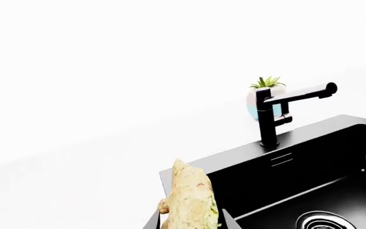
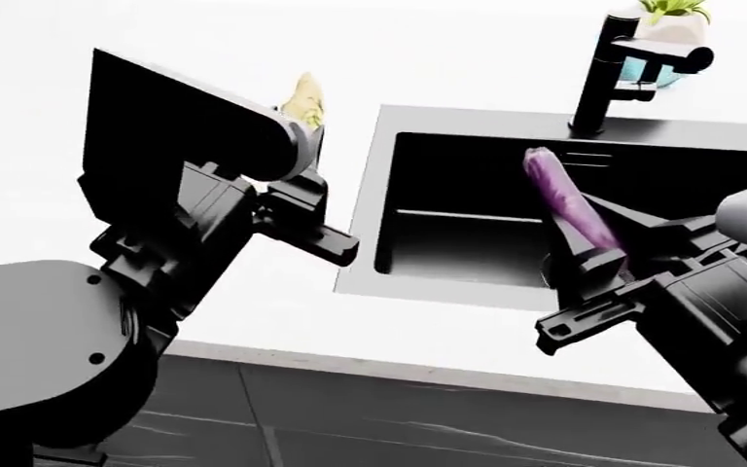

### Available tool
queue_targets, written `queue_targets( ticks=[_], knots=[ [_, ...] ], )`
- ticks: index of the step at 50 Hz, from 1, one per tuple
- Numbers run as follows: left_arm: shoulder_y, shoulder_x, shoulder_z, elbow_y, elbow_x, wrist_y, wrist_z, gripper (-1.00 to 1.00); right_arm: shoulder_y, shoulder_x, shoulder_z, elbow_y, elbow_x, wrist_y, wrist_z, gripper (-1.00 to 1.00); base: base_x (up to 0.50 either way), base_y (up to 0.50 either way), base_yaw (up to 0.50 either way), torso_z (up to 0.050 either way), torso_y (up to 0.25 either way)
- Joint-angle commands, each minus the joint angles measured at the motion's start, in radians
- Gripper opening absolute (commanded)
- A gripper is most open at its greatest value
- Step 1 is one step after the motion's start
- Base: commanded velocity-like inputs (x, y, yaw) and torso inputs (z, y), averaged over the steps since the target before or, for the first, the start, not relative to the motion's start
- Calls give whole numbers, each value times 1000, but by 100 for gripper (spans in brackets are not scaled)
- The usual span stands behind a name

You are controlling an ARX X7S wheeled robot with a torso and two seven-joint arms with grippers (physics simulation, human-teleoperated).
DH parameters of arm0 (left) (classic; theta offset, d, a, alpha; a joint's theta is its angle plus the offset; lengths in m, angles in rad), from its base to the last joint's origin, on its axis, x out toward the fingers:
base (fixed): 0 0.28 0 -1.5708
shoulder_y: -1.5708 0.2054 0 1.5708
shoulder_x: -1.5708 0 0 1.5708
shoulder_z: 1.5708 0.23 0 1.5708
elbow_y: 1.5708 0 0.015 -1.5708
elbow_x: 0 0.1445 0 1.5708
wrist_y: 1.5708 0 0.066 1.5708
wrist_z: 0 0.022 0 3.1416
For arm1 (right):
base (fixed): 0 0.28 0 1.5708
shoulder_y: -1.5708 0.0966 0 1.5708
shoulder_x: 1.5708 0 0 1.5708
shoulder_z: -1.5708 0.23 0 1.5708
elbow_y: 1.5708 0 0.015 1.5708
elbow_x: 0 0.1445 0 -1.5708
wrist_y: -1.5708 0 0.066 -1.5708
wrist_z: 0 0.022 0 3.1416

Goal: Pick up the fruits and vegetables and place them in the sink. Turn on the sink faucet to wash them. Then turn the sink off and put them in the tray.

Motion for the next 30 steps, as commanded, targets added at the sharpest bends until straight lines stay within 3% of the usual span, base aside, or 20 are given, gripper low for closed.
queue_targets(
  ticks=[1, 16, 30],
  knots=[
    [-11, -22, 28, -11, -20, -23, -3, -100, -1, 9, -8, 21, -13, 4, -11, -100, 61, -496, 0, 0, 0],
    [-124, -31, 31, -75, -64, -50, -32, -100, 58, 105, 5, 47, 132, 51, 64, -100, 61, -496, 0, 0, 0],
    [-156, -46, 69, -105, -34, -61, -4, -100, 104, 162, -25, 88, 186, 73, 117, -100, 52, -425, -71, 49, 0]
  ],
)
